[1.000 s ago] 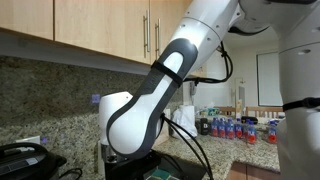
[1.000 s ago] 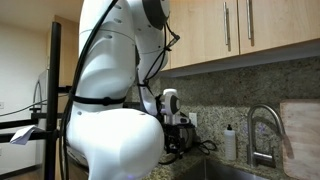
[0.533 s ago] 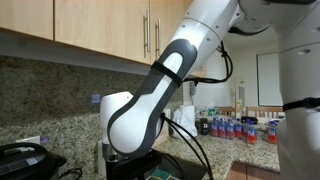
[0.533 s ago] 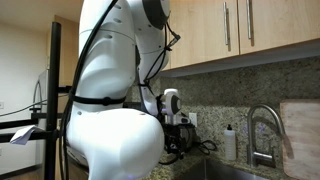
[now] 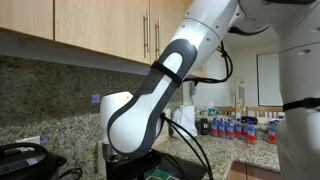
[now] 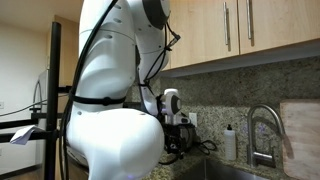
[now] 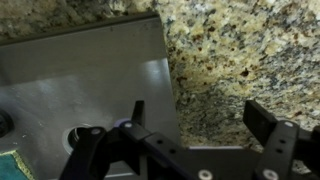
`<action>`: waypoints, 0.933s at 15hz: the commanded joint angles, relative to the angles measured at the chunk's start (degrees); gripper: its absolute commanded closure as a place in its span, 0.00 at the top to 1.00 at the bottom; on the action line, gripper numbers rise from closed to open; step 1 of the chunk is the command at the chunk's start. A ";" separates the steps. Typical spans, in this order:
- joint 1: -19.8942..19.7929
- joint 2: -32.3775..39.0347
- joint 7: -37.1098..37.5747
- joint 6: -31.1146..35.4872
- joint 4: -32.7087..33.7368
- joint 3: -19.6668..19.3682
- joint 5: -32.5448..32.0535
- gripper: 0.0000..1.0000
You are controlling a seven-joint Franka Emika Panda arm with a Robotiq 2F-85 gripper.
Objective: Push the faucet to the left
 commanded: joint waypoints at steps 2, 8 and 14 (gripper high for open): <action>0.61 -0.07 -0.12 -0.09 0.01 -0.64 0.09 1.00; 0.52 0.19 1.15 5.23 -0.55 -0.83 -0.88 1.00; 0.67 0.43 2.11 6.48 -0.53 -0.94 0.36 1.00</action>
